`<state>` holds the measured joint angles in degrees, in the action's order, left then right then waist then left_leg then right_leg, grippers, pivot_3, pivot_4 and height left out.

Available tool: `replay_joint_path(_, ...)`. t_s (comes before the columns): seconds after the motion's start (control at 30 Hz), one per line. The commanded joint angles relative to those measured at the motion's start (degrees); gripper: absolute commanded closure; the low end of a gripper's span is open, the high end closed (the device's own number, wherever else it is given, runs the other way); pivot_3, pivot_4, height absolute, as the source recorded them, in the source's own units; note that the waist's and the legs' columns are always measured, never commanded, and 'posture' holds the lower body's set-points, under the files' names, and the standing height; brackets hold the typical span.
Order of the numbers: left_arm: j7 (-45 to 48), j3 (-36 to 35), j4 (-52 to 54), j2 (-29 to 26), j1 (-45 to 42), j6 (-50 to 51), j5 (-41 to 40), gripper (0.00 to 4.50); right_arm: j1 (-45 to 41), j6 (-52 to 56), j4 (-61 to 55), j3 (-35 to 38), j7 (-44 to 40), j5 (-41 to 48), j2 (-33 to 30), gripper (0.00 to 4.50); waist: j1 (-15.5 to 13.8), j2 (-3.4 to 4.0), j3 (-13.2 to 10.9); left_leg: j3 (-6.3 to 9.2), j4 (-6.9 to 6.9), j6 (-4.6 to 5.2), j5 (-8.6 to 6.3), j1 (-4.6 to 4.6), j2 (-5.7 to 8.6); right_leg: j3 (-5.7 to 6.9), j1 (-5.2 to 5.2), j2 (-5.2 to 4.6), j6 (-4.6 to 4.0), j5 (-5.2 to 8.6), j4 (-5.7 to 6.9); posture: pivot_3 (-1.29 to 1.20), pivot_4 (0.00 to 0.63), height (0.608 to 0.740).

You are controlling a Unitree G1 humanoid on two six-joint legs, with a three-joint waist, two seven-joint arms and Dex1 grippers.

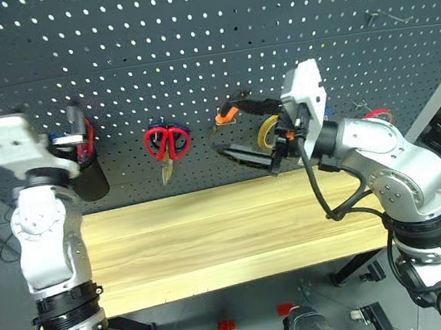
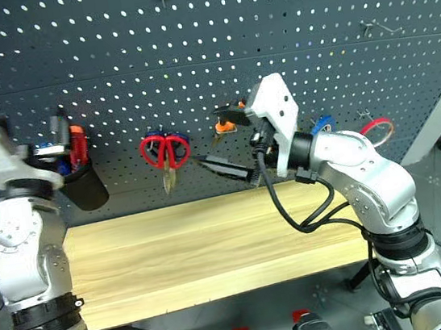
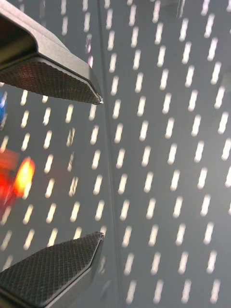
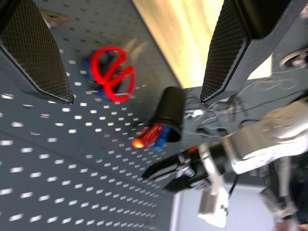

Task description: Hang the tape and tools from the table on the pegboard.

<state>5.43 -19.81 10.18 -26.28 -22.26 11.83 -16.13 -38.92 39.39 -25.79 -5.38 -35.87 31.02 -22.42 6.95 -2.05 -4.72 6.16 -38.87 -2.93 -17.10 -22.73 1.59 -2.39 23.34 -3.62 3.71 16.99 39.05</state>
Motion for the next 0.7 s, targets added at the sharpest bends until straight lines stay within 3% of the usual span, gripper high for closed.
replay_joint_path(0.03, -1.3, 3.3, 7.4, 1.2, 3.1, 6.6, 0.9, 0.02, 1.5, -2.2, -1.0, 2.8, 2.3, -0.4, 0.6, 0.00, -0.2, 0.03, 0.3, -0.02, 0.00, 0.00, 0.00, 0.03, 0.00, -0.02, -0.02, 0.01, 0.00, 0.00, 0.00, -0.03, 0.037, 0.740)
replay_joint_path(0.27, -3.1, 5.6, 13.3, 4.6, 12.5, 12.9, 3.0, 0.02, 9.9, -7.3, 0.8, 3.2, 8.3, -5.2, 3.9, 0.00, -0.7, 0.31, 1.7, -0.06, 0.11, 0.02, -0.01, 0.21, -0.03, -0.13, -0.12, 0.09, 0.00, 0.00, -0.02, -0.01, 0.019, 0.740)
replay_joint_path(0.57, 1.7, -0.1, 7.4, 5.9, 26.3, 6.7, 2.0, 0.02, 25.9, -29.4, 13.6, 3.4, 19.1, -25.6, 3.4, 0.00, -2.9, 0.57, 3.1, -0.21, 0.12, 0.05, -0.04, 0.46, 0.41, -0.28, -0.27, 0.09, -0.01, 0.01, -0.03, 0.01, 0.000, 0.740)
replay_joint_path(0.7, 3.0, 0.0, 4.4, 7.2, 32.5, 2.3, 3.7, 0.02, 30.2, -34.6, 19.4, 4.4, 22.1, -28.7, 4.0, 0.00, -3.9, 0.64, 3.2, -0.39, 0.56, 0.21, -0.15, 1.54, 0.46, -0.42, -1.26, 0.07, -0.02, 0.03, -0.34, 0.02, 0.000, 0.740)
